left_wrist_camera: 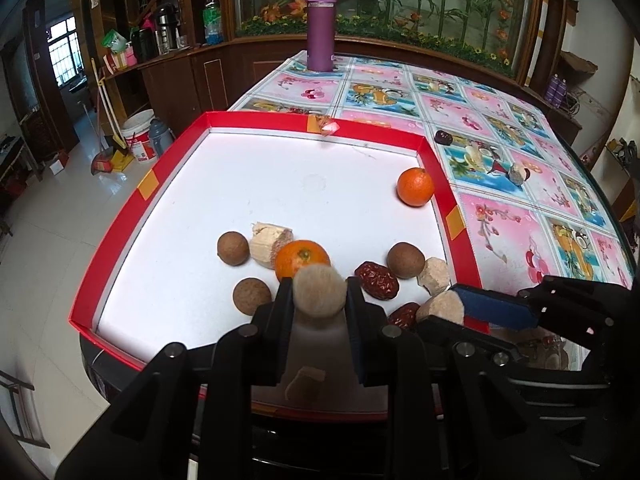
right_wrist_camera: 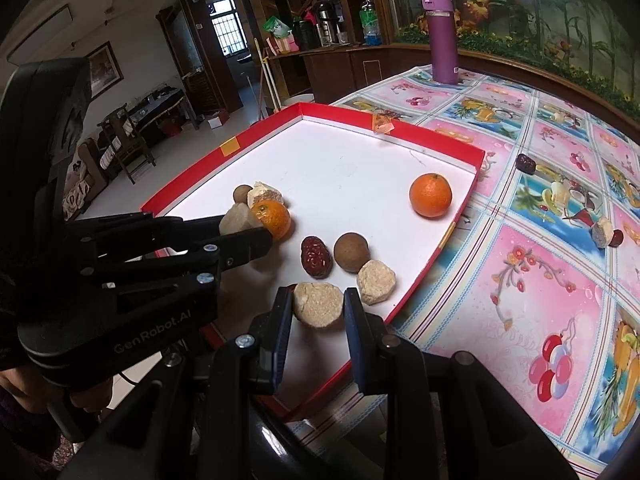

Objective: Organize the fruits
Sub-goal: 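Carry both round cakes into the tray and open both tools, then move both tools back toward the last beige cake cube and red date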

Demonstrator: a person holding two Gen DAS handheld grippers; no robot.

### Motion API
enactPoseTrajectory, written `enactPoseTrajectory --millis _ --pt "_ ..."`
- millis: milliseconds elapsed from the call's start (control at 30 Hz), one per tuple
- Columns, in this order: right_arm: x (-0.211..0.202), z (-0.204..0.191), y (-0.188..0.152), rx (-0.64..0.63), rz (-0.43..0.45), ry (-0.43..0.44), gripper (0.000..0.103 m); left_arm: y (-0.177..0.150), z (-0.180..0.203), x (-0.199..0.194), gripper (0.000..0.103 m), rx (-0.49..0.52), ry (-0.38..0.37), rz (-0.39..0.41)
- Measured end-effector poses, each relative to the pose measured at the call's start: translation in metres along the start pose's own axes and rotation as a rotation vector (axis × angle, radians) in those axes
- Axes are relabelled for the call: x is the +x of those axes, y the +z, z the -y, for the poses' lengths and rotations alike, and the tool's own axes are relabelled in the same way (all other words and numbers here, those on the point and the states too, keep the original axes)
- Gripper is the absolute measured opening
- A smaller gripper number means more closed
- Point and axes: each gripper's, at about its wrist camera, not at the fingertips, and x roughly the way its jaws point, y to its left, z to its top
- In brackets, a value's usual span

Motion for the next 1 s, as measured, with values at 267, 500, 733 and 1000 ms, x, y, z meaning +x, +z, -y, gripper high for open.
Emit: enactPoseTrajectory --millis 267,500,733,1000 --pt "-0.009 0.006 0.003 0.012 0.035 -0.013 0.036 0.001 -0.002 -0.003 0.037 -0.018 0.033 -0.001" --pt "-0.014 0.010 0.003 0.032 0.046 -0.006 0.036 0.002 0.002 -0.006 0.043 -0.008 0.043 0.006" --pt "-0.019 0.016 0.001 0.052 0.054 0.001 0.036 0.004 0.010 -0.010 0.053 0.001 0.042 0.014" --pt "-0.024 0.026 -0.001 0.082 0.059 -0.002 0.036 0.006 0.016 -0.014 0.073 0.001 0.041 0.030"
